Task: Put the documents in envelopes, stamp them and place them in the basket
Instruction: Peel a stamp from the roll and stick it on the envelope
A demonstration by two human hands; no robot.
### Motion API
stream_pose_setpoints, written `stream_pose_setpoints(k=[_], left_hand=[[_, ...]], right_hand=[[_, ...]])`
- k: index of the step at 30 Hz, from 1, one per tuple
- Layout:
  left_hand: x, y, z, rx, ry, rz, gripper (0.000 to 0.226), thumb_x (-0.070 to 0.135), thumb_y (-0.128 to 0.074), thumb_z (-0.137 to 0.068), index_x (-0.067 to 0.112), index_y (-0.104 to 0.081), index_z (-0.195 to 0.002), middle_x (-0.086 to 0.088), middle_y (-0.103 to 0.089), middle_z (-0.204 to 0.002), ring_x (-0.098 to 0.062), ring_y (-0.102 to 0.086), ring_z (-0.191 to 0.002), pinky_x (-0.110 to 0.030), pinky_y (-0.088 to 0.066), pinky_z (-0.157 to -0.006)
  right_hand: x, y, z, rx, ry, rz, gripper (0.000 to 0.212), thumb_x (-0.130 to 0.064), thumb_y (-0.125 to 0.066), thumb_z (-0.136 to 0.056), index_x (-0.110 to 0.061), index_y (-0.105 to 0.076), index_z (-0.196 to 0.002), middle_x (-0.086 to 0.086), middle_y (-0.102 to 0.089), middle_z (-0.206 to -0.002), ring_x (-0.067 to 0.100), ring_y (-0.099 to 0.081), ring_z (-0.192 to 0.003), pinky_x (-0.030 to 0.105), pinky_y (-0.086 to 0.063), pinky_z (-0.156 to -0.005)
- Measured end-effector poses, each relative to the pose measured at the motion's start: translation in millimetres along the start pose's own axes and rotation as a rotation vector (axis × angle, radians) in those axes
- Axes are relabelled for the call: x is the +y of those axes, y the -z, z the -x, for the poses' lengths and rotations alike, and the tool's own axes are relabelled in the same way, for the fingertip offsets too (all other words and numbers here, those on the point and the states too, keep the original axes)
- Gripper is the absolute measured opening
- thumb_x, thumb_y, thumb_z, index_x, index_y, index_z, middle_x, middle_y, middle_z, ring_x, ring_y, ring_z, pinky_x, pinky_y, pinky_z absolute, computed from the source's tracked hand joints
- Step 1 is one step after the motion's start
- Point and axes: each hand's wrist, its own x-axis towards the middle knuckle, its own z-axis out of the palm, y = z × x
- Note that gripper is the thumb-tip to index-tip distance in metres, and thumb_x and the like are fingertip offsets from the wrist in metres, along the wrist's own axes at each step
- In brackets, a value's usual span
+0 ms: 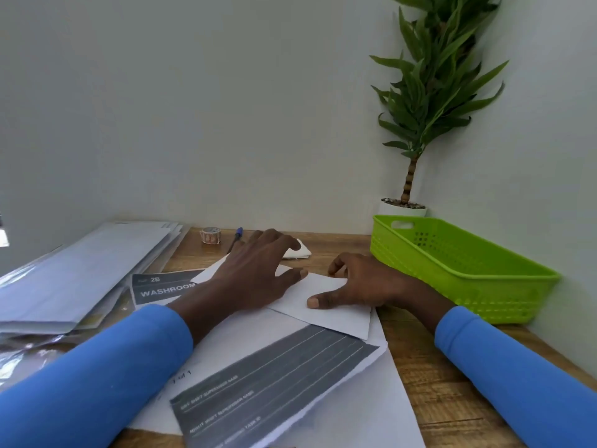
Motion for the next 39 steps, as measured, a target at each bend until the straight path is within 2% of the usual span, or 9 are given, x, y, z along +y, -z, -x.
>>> stream_pose_setpoints(k=[5, 9, 14, 18, 25, 29, 31, 33, 39], left_hand=[[2.1, -4.7, 0.7, 0.007, -0.001, 0.05, 0.061, 0.073, -0.036, -0.092, 0.039, -0.038, -0.143, 0.012, -0.045, -0.15, -0.015, -0.036, -0.144, -0.044, -0.026, -0.118], [5.5, -8.6, 3.8, 0.037, 0.064, 0.146, 0.077, 0.076, -0.022, -0.093, 0.033, -0.021, -0.157, 0.005, -0.033, -0.161, -0.016, -0.028, -0.15, -0.046, -0.02, -0.121], [10.2, -2.7, 6.0, 0.235, 0.082, 0.247, 0.083, 0.077, -0.024, -0.092, 0.033, -0.009, -0.16, 0.002, -0.019, -0.168, -0.017, -0.02, -0.154, -0.051, -0.021, -0.122], [8.2, -4.9, 5.9, 0.255, 0.123, 0.371, 0.086, 0.08, -0.023, -0.09, 0.032, -0.011, -0.16, 0.005, -0.022, -0.167, -0.015, -0.022, -0.153, -0.045, -0.02, -0.121], [-13.1, -0.1, -0.6, 0.08, 0.327, 0.609, 0.103, 0.093, -0.009, -0.078, 0.024, -0.049, -0.143, -0.004, -0.059, -0.138, -0.028, -0.048, -0.133, -0.045, -0.032, -0.113], [-14.6, 0.0, -0.9, 0.042, 0.237, 0.522, 0.084, 0.082, -0.012, -0.091, 0.02, -0.058, -0.123, 0.005, -0.064, -0.103, -0.024, -0.055, -0.111, -0.045, -0.033, -0.109], [-17.0, -6.2, 0.6, 0.045, 0.194, 0.445, 0.097, 0.09, -0.007, -0.082, 0.022, -0.055, -0.133, -0.001, -0.066, -0.122, -0.025, -0.056, -0.121, -0.04, -0.037, -0.102], [-14.5, -11.6, 0.7, 0.035, 0.117, 0.281, 0.099, 0.089, -0.004, -0.082, 0.027, -0.042, -0.148, -0.002, -0.056, -0.144, -0.024, -0.05, -0.134, -0.044, -0.034, -0.109], [1.7, -16.5, 4.8, -0.044, -0.184, 0.111, 0.074, 0.083, -0.012, -0.091, 0.041, -0.037, -0.146, 0.015, -0.041, -0.152, -0.009, -0.043, -0.138, -0.044, -0.038, -0.109]], right_hand=[[8.7, -4.1, -3.2, 0.156, 0.052, -0.178, 0.038, -0.054, -0.08, -0.078, -0.02, -0.062, -0.077, -0.007, -0.065, -0.075, 0.01, -0.058, -0.069, 0.031, -0.045, -0.065], [6.5, 11.4, 7.4, 0.244, 0.066, -0.401, 0.034, -0.031, -0.079, -0.087, -0.02, -0.054, -0.066, -0.011, -0.058, -0.06, 0.0, -0.053, -0.051, 0.021, -0.04, -0.053], [-8.7, 46.3, 39.1, 0.365, 0.094, -0.407, 0.017, -0.026, -0.079, -0.086, -0.014, -0.068, -0.081, -0.004, -0.069, -0.071, -0.002, -0.061, -0.052, 0.014, -0.044, -0.048], [-12.2, 76.7, 54.6, 0.244, 0.061, -0.406, 0.016, -0.023, -0.08, -0.086, -0.01, -0.077, -0.096, 0.008, -0.078, -0.083, 0.015, -0.071, -0.068, 0.025, -0.056, -0.062], [-10.8, 111.9, 65.4, 0.11, -0.055, -0.469, 0.024, -0.017, -0.075, -0.089, -0.003, -0.077, -0.108, 0.009, -0.077, -0.094, 0.013, -0.072, -0.07, 0.022, -0.055, -0.058], [-5.3, 121.7, 76.2, 0.207, -0.083, -0.56, 0.025, -0.015, -0.076, -0.088, -0.001, -0.076, -0.108, 0.016, -0.077, -0.101, 0.018, -0.072, -0.073, 0.025, -0.058, -0.06], [0.7, 125.1, 83.8, 0.277, -0.124, -0.605, 0.026, -0.015, -0.077, -0.087, 0.0, -0.076, -0.108, 0.018, -0.077, -0.103, 0.023, -0.072, -0.077, 0.028, -0.061, -0.066], [9.5, 128.9, 95.3, 0.379, -0.17, -0.653, 0.023, -0.013, -0.077, -0.087, -0.001, -0.076, -0.106, 0.021, -0.076, -0.104, 0.026, -0.07, -0.078, 0.03, -0.06, -0.068], [41.3, 148.4, 134.6, 0.717, -0.365, -0.674, 0.021, -0.005, -0.062, -0.095, -0.009, -0.076, -0.11, 0.012, -0.069, -0.104, 0.019, -0.058, -0.068, 0.022, -0.046, -0.047]])
